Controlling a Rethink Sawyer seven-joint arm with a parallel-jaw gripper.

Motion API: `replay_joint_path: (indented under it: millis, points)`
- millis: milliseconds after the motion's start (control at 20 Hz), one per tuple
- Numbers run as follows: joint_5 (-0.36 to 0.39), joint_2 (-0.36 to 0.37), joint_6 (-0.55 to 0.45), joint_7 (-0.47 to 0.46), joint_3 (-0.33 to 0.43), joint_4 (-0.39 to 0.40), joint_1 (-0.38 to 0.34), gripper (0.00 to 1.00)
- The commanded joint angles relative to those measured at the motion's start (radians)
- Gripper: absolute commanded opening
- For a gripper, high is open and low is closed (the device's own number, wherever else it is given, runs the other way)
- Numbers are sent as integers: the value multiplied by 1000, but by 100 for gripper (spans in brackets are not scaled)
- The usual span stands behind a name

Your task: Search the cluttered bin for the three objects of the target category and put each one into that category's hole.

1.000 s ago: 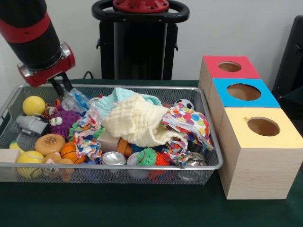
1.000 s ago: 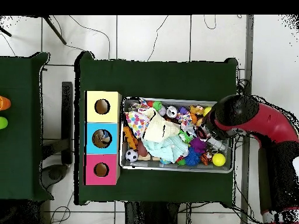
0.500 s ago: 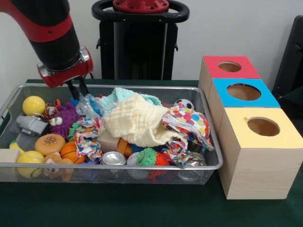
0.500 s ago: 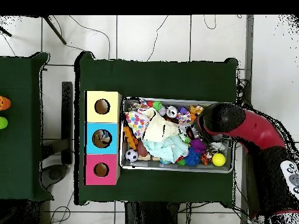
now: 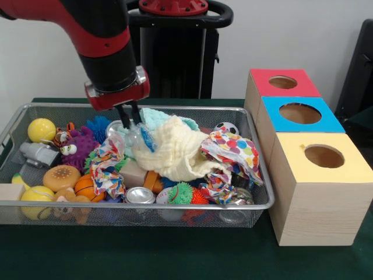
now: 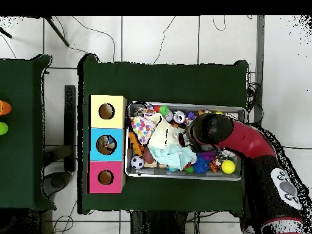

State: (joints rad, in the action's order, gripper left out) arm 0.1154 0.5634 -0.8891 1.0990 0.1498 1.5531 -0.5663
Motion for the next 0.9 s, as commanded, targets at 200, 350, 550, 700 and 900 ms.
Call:
replay_joint_path:
  millis: [200, 350, 550, 700, 900]
  points:
    - [-119, 32, 33, 345, -38, 150, 63, 0]
    - [-142, 43, 15, 351, -48, 158, 74, 0]
    - [-153, 74, 7, 348, -76, 186, 101, 0]
    - [-159, 90, 21, 362, -99, 210, 132, 0]
    - [-189, 99, 50, 381, -116, 242, 166, 0]
